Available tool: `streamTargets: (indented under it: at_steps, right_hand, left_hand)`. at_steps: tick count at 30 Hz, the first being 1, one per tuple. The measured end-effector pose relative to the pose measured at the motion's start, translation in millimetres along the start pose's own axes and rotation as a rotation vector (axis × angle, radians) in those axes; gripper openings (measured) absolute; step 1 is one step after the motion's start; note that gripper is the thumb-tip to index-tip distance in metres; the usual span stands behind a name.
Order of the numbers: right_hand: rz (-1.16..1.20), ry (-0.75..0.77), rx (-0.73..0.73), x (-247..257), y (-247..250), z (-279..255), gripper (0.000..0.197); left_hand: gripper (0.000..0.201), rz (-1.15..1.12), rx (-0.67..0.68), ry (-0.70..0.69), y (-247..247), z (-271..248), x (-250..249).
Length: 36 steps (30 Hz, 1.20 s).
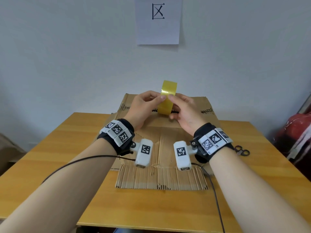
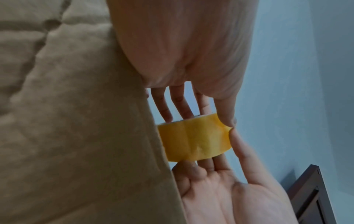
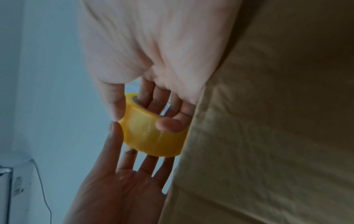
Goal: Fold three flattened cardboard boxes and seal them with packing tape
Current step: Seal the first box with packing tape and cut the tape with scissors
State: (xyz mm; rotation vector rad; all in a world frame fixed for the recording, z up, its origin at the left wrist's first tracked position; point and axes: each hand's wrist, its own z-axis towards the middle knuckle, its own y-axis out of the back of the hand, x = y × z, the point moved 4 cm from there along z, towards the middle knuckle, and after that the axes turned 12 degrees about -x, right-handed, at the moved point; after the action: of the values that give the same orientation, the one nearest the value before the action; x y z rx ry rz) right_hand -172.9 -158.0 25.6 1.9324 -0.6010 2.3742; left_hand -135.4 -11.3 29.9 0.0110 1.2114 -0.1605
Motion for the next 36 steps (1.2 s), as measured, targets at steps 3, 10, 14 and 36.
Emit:
streamTargets:
  at_steps: [3,10,14,36]
  right_hand:
    - [0.021,-0.034,-0.039,-1.2,0.7,0.2,0.018]
    - [0.063,-0.033,-0.061,-1.9,4.9,1.6,0.025]
    - [0.073,0.046,-0.009,0.5,2.4,-3.4,0.011]
    - [0.101,0.012,0.053,1.4,5.5,-5.1,0.013]
  left_hand:
    - [0.022,-0.021,-0.008,0.007,1.9,-0.2,0.0]
    - [0.030,-0.038,0.021,0.031,0.4,-3.2,-0.8]
    - [0.029,-0.039,0.007,-0.027,0.3,-3.8,-4.7]
    - [0.017,0.007,0.006,-0.059,1.9,-5.1,-0.1]
